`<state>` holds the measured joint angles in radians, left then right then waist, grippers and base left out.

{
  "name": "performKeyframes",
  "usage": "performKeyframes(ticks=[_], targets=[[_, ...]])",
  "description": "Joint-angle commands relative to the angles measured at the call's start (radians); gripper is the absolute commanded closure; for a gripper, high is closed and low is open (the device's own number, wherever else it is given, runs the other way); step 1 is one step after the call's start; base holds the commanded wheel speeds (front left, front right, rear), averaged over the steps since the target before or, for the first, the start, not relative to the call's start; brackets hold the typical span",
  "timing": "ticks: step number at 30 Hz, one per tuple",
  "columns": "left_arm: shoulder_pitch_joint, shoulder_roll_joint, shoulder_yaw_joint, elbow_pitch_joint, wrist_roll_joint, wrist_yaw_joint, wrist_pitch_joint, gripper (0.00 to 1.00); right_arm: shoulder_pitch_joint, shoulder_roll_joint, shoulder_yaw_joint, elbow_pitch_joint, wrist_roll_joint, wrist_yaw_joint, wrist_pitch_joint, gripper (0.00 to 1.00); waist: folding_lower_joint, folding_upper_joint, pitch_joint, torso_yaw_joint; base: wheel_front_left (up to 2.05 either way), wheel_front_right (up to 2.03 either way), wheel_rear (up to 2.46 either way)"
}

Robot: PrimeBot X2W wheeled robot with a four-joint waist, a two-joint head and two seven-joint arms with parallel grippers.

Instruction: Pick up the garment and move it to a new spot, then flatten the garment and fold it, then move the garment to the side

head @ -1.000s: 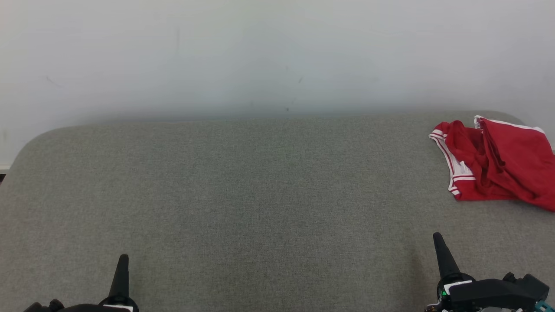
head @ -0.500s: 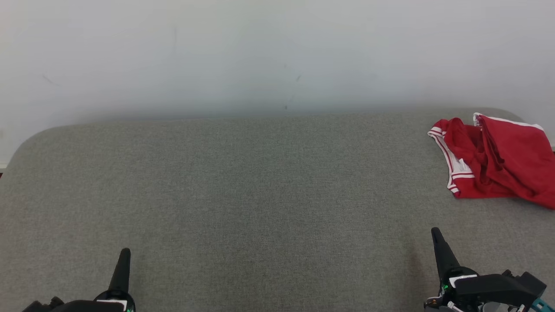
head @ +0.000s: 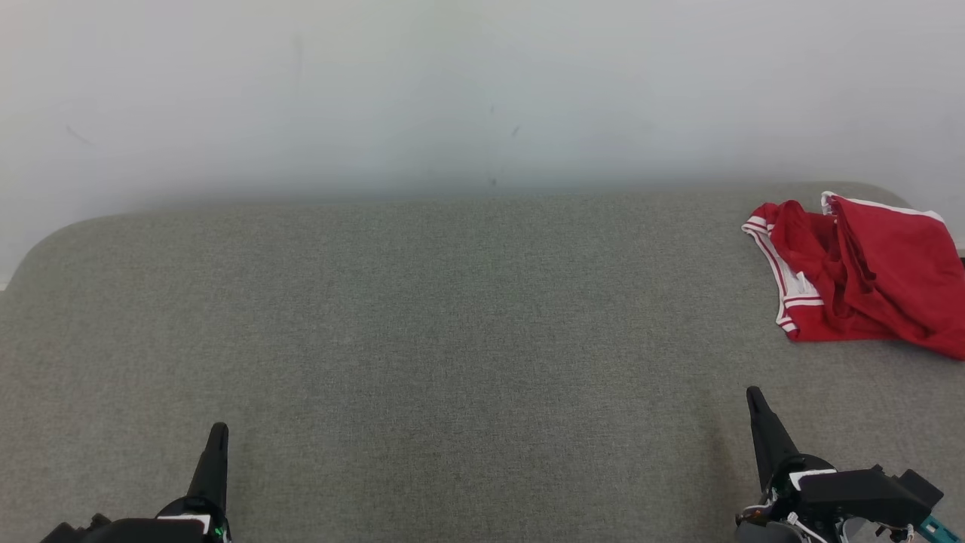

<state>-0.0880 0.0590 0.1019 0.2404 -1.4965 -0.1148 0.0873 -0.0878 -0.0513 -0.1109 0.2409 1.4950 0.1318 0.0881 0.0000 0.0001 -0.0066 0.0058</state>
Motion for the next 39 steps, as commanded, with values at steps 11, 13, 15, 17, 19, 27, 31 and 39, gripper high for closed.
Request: performKeyframes(ticks=[11,13,15,17,19,27,31,39], targets=[[-0.024,-0.009,0.013,0.006,-0.099,-0.017,0.025,1.00,-0.021,0.002,-0.004,0.003,0.098,-0.002,0.024,1.00,0.0000,-0.0001,0.007,-0.004,0.00,0.00,0.00],[-0.025,-0.010,0.014,0.006,-0.109,-0.020,0.028,1.00,-0.024,0.002,-0.004,0.004,0.113,-0.002,0.027,1.00,0.0000,-0.0001,0.009,-0.005,0.00,0.00,0.00],[-0.027,-0.011,0.015,0.007,-0.122,-0.019,0.031,1.00,-0.026,0.002,-0.004,0.005,0.124,-0.002,0.030,1.00,0.0000,-0.0001,0.010,-0.006,0.00,0.00,0.00],[-0.027,-0.011,0.015,0.007,-0.119,-0.019,0.030,1.00,-0.025,0.002,-0.004,0.005,0.119,-0.002,0.030,1.00,0.0000,-0.0001,0.010,-0.006,0.00,0.00,0.00],[-0.026,-0.011,0.015,0.007,-0.118,-0.018,0.030,1.00,-0.024,0.002,-0.004,0.005,0.118,-0.002,0.030,1.00,0.0000,-0.0001,0.010,-0.006,0.00,0.00,0.00],[-0.026,-0.011,0.014,0.006,-0.118,-0.018,0.030,1.00,-0.024,0.002,-0.004,0.004,0.118,-0.002,0.029,1.00,0.0000,-0.0001,0.010,-0.006,0.00,0.00,0.00],[-0.026,-0.011,0.015,0.006,-0.118,-0.018,0.030,1.00,-0.024,0.002,-0.004,0.005,0.118,-0.002,0.029,1.00,0.0000,-0.0001,0.010,-0.006,0.00,0.00,0.00],[-0.026,-0.010,0.014,0.006,-0.118,-0.018,0.030,1.00,-0.024,0.002,-0.004,0.004,0.119,-0.002,0.029,1.00,0.0000,-0.0001,0.010,-0.006,0.00,0.00,0.00]])
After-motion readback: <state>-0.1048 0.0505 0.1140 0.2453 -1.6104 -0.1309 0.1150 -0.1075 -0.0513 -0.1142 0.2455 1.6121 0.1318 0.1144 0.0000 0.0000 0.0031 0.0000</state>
